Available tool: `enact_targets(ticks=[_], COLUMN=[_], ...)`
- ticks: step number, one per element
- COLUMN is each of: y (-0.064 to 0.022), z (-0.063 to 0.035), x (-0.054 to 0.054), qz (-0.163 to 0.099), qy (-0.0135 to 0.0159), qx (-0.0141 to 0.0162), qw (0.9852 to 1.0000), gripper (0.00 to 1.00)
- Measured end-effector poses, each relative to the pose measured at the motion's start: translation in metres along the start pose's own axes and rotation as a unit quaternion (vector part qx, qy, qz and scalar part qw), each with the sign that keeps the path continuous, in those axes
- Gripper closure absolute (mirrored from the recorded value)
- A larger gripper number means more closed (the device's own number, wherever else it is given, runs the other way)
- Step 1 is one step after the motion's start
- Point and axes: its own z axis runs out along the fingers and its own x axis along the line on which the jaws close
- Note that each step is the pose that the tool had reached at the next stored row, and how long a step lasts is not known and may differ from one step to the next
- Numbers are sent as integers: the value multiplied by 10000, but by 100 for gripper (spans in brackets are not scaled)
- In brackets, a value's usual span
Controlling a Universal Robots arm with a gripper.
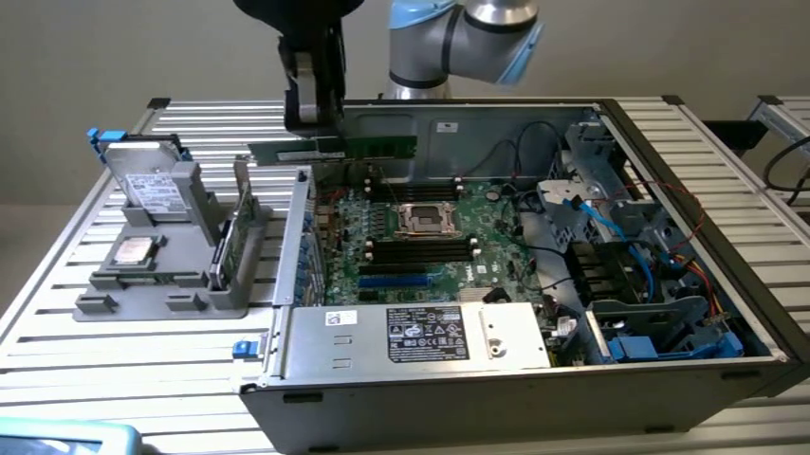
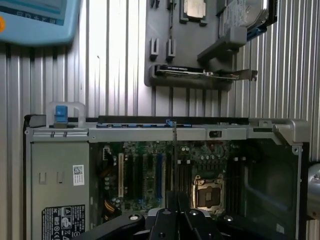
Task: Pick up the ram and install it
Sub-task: 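Pick up the ram and move it above insertion slot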
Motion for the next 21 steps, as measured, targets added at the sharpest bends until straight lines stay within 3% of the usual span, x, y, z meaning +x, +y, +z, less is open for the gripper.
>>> enact_targets(ticks=[3,14,21], y=[-135,-630,-916], z=[26,237,388], x=[5,22,-41], qz=[1,1,3], qy=[27,28,28], qx=[-8,-8,-14], qw=[10000,10000,10000], gripper=[88,88,88])
